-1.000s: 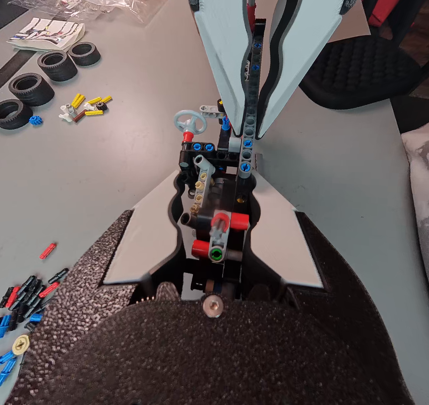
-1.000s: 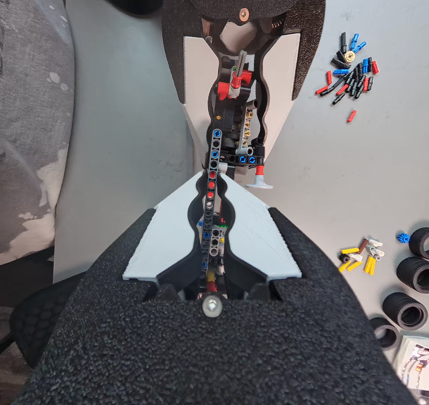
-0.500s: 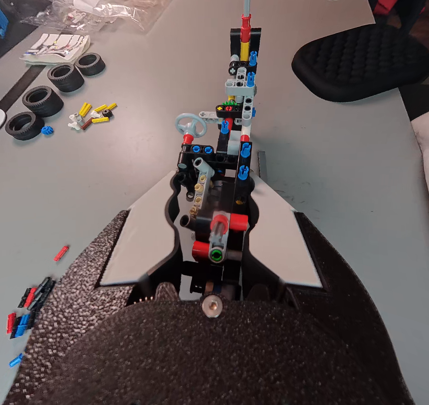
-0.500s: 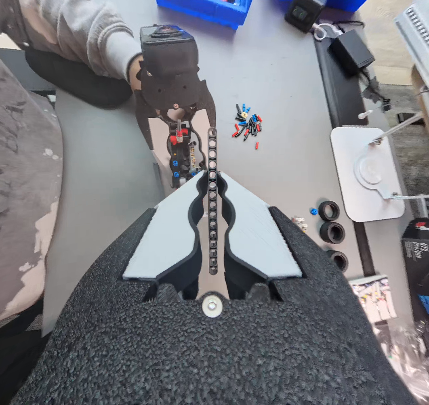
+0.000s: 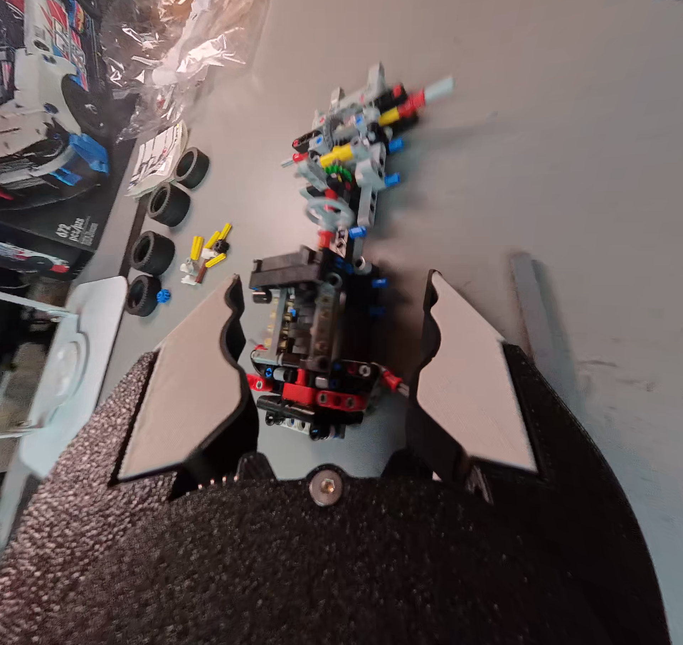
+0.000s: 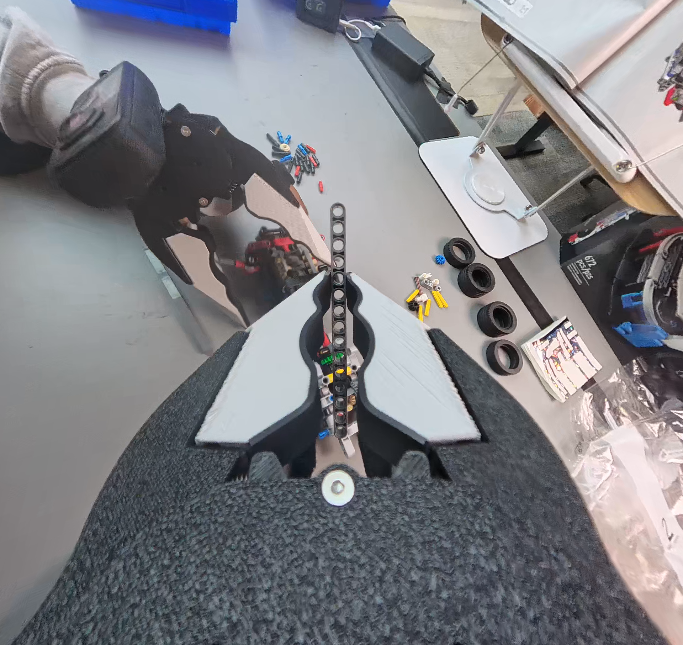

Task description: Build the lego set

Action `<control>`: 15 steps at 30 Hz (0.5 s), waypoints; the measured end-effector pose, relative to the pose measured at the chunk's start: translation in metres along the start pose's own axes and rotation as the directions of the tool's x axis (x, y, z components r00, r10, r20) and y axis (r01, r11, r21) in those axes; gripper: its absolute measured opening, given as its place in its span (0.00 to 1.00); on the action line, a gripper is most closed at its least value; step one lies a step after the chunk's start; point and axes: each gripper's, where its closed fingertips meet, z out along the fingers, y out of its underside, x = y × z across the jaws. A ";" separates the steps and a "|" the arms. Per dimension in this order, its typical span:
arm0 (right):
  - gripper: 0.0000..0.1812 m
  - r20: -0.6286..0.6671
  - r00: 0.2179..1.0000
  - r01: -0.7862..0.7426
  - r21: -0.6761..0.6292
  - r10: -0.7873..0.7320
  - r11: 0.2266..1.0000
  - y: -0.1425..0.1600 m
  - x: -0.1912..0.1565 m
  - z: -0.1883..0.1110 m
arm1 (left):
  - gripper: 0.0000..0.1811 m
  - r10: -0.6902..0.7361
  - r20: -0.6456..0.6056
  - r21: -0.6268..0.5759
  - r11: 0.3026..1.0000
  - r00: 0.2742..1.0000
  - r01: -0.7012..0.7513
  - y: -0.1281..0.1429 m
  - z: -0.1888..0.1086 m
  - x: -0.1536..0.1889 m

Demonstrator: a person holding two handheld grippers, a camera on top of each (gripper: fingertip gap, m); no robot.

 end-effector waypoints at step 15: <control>0.03 0.258 0.953 0.106 0.201 -0.157 0.974 0.000 -0.071 0.042 | 0.23 -0.403 -0.298 0.328 0.808 0.865 0.489 -0.020 -0.120 -0.010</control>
